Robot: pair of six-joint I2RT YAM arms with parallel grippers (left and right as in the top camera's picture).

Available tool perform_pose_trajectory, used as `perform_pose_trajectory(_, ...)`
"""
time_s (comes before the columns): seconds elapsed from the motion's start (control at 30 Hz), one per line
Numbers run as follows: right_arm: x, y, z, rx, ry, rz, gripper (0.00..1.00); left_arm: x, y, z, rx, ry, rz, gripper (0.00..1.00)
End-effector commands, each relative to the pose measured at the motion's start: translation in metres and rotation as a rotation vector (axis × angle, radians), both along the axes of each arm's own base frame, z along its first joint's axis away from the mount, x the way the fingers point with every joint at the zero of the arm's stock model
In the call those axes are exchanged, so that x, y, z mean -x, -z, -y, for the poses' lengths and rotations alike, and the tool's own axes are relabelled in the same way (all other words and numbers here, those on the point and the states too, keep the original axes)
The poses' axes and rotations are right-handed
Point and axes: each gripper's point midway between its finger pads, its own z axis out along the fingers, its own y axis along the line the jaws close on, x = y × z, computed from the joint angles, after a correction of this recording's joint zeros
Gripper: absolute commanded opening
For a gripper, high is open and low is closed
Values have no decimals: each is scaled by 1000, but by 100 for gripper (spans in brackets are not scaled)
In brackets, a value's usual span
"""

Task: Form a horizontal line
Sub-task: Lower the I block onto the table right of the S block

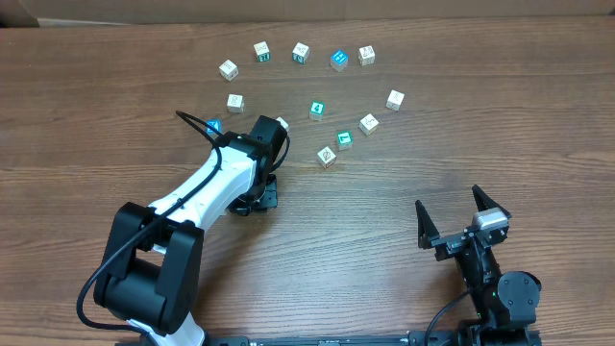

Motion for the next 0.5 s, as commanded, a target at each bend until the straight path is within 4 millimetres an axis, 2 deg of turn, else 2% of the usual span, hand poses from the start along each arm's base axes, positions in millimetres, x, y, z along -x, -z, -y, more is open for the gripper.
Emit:
perform_pose_trajectory(0.0,0,1,2,-3,11,6,100,2,4,2,5,-10,-9,17)
perform_pose_trajectory(0.23,0,1,2,-3,11,6,100,1,4,2,7,-10,-5,22)
perform_pose_trajectory(0.47,0,1,2,-3,11,6,100,1,4,3,8,-10,-2,35)
